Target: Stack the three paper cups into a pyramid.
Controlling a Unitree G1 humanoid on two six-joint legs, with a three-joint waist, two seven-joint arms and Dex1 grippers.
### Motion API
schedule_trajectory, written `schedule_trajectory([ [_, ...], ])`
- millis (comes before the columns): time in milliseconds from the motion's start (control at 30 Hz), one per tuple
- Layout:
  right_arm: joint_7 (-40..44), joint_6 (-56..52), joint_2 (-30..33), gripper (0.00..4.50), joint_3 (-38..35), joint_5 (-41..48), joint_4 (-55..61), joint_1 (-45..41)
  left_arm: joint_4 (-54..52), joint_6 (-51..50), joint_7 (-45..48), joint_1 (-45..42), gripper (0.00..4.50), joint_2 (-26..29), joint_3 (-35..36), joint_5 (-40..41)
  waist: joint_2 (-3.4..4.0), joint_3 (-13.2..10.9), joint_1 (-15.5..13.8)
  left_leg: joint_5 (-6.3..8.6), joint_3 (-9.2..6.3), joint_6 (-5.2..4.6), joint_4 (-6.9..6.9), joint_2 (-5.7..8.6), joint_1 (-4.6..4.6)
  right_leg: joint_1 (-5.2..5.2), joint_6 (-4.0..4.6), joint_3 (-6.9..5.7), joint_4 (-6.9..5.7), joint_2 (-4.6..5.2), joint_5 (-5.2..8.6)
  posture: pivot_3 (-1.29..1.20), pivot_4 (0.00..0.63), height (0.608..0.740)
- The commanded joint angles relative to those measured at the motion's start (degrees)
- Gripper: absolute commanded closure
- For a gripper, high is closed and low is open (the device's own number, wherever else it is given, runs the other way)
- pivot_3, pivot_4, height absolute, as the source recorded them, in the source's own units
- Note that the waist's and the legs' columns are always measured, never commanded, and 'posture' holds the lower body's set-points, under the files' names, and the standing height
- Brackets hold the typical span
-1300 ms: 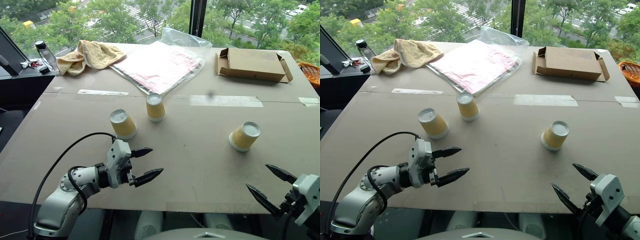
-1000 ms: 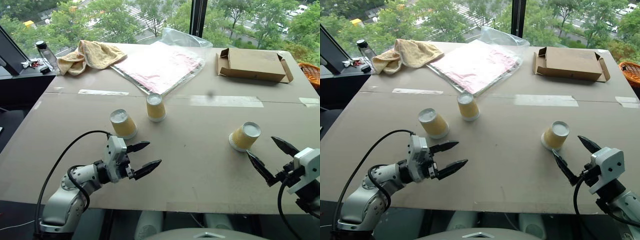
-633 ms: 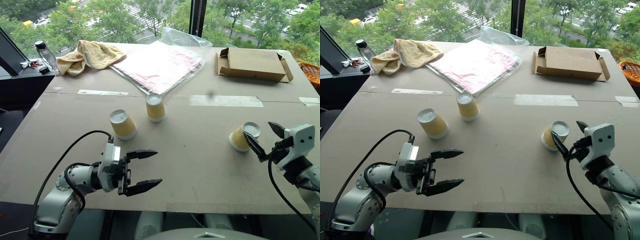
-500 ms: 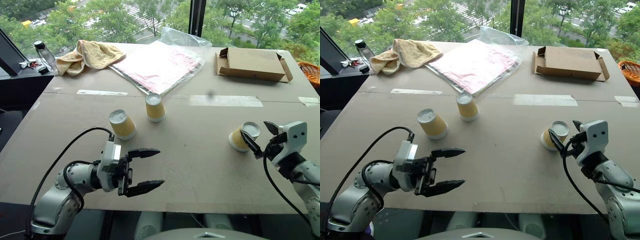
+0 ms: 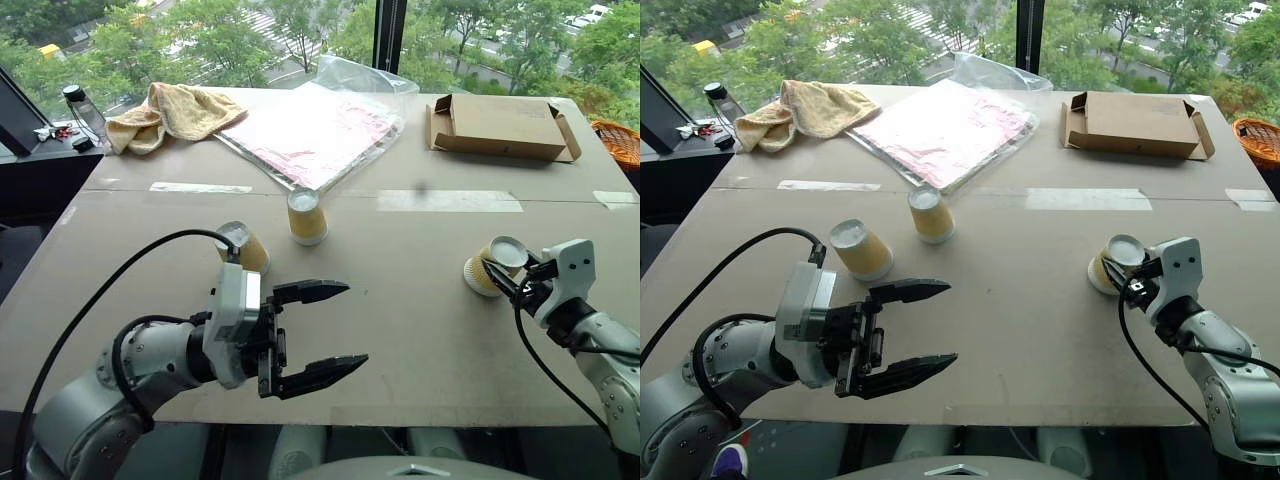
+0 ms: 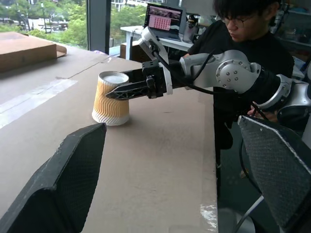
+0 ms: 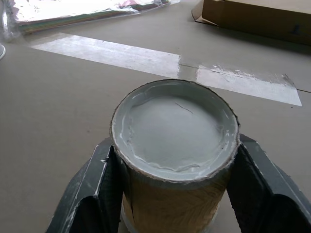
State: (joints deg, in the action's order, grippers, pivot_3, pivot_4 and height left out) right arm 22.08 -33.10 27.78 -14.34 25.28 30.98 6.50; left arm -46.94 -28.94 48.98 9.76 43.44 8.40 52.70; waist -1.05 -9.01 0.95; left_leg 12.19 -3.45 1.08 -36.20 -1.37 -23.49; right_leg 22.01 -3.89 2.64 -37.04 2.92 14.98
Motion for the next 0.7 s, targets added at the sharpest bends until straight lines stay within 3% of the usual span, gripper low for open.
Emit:
schedule_trajectory([
  [33,0.8,1.2,0.5,2.37,-0.9,1.5,4.4,-1.4,2.5,3.0,1.5,0.1,0.0,-1.3,-0.4,-2.7,0.01,0.0,-0.1,0.0,-0.01,0.0,0.0,-0.01,0.0,0.0,0.01,-0.01,0.0,-0.01,0.0,0.0,0.15,0.74],
  [400,5.1,-0.6,4.4,2.37,2.3,3.9,10.6,-1.7,22.2,9.6,9.6,-7.0,0.0,-4.8,-2.3,-10.2,0.0,0.0,-0.1,0.0,-0.06,0.0,-0.02,0.01,-0.03,-0.02,0.01,-0.02,0.01,-0.02,0.0,0.0,0.15,0.74],
  [700,6.1,0.6,4.9,2.37,9.9,0.9,11.2,-3.2,22.3,12.3,14.9,-2.5,0.0,-3.2,-0.4,-11.3,-0.01,0.0,-0.1,0.0,-0.05,0.0,-0.02,-0.01,-0.05,0.01,0.01,-0.02,0.03,-0.02,0.01,0.0,0.15,0.74],
])
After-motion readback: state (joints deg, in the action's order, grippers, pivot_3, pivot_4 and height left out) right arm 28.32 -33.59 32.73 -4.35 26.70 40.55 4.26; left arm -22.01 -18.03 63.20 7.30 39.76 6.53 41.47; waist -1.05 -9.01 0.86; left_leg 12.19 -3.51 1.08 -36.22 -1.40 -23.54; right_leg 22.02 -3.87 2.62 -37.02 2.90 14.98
